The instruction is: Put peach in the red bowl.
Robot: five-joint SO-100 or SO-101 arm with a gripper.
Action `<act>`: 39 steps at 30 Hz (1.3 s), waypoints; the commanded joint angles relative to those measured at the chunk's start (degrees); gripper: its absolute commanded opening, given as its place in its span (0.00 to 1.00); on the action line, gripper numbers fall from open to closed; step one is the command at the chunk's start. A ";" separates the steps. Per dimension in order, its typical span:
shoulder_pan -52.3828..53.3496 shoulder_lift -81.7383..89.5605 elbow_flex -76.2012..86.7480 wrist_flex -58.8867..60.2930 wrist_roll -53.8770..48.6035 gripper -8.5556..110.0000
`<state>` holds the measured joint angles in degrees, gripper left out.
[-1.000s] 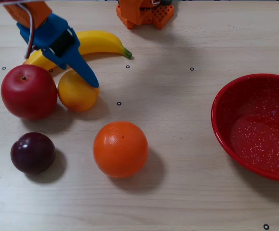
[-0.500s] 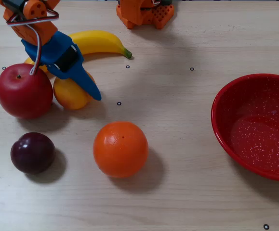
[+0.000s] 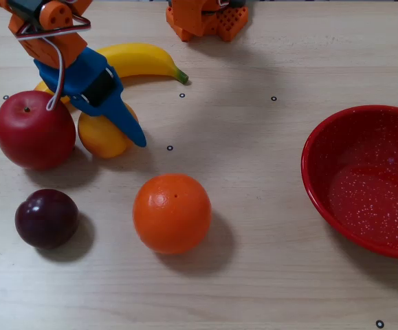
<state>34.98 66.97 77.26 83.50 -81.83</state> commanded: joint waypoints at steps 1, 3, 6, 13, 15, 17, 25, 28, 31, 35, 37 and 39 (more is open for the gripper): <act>-1.41 2.11 -1.32 -1.85 1.23 0.40; -1.67 1.67 -1.23 -2.64 1.49 0.40; -1.85 1.41 -1.14 -3.60 1.76 0.40; -1.93 1.23 -0.44 -5.01 1.23 0.40; -1.93 1.23 -0.35 -5.27 1.32 0.39; -2.02 1.23 -0.35 -5.45 1.32 0.38; -2.02 1.32 -0.44 -5.80 0.88 0.36; -2.11 1.32 -0.44 -5.89 0.62 0.35; -2.20 1.41 -0.62 -5.54 0.35 0.33; -2.37 1.49 -0.70 -5.45 0.35 0.32; -2.37 1.49 -0.79 -5.36 0.18 0.31; -2.46 1.49 -0.79 -5.36 0.00 0.29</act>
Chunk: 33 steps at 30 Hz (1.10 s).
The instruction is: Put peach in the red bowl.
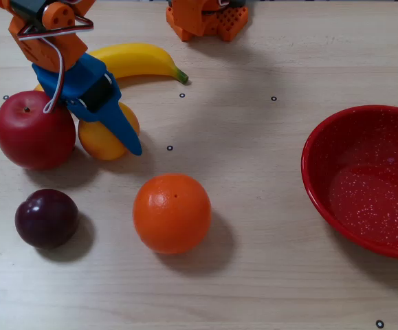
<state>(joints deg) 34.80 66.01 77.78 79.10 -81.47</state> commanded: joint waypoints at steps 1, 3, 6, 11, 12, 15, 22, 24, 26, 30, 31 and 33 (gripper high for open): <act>-2.29 2.46 -1.32 -0.97 -0.53 0.28; -2.29 2.46 -1.32 -0.88 -0.79 0.27; -2.37 2.46 -1.41 -0.70 -1.14 0.18; -2.46 2.55 -2.02 0.18 -0.79 0.07; -2.46 2.46 -2.20 0.62 -0.88 0.07; -2.37 2.20 -3.60 3.25 -1.58 0.07; -3.08 3.87 -5.10 3.78 -0.53 0.07; -3.43 5.01 -5.45 3.87 0.62 0.07; -3.78 6.59 -5.98 4.48 1.76 0.07; -4.66 10.72 -6.50 6.33 4.39 0.07; -4.83 12.30 -6.86 7.82 4.83 0.07; -5.10 14.85 -6.94 9.93 5.27 0.07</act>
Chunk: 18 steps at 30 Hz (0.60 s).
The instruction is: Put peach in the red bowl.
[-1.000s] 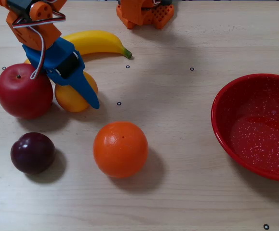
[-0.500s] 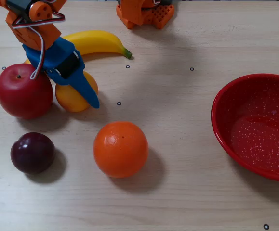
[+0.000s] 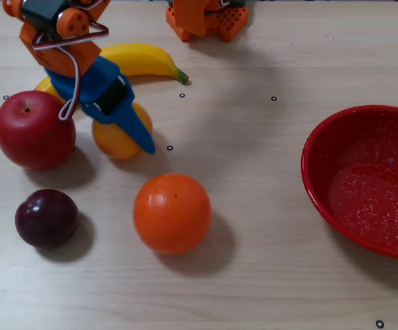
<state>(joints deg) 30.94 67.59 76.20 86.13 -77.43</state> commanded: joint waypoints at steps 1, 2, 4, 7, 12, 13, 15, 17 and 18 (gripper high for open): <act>-1.49 14.59 -5.36 3.34 2.02 0.07; -1.58 15.91 -5.27 4.04 2.29 0.07; -2.11 18.28 -5.27 5.01 3.87 0.07; -2.72 21.45 -5.71 7.47 5.19 0.07; -3.96 24.70 -6.06 11.34 6.86 0.07; -4.39 24.96 -5.98 11.07 7.65 0.07; -5.89 25.31 -6.68 10.20 10.46 0.07; -7.91 25.31 -8.88 10.37 13.18 0.07; -9.23 25.31 -10.28 10.46 15.03 0.07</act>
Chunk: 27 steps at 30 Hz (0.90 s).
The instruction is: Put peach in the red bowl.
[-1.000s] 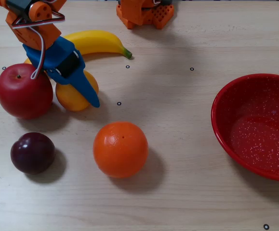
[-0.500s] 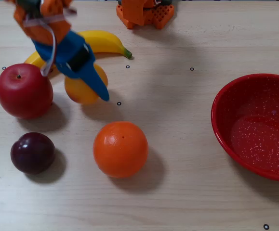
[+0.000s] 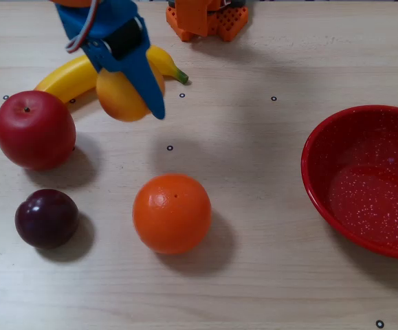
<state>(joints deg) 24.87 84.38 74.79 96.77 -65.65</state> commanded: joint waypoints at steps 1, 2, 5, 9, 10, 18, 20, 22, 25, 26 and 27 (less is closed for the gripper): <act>-4.39 8.53 -10.37 0.18 4.92 0.07; -5.71 8.53 -12.04 0.70 6.50 0.07; -9.93 8.53 -17.23 1.93 12.92 0.07; -14.94 8.96 -23.12 2.99 22.32 0.07; -16.08 9.05 -24.35 3.52 24.43 0.07; -27.07 10.99 -30.23 3.43 42.36 0.07; -30.06 11.34 -31.46 3.16 46.23 0.07; -32.87 11.60 -32.87 2.90 50.10 0.07; -37.09 11.87 -34.01 2.37 55.02 0.07; -38.41 11.87 -34.01 2.11 56.60 0.07; -39.64 11.78 -34.01 2.20 57.83 0.07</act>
<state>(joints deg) -12.57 87.63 46.05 100.37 -10.20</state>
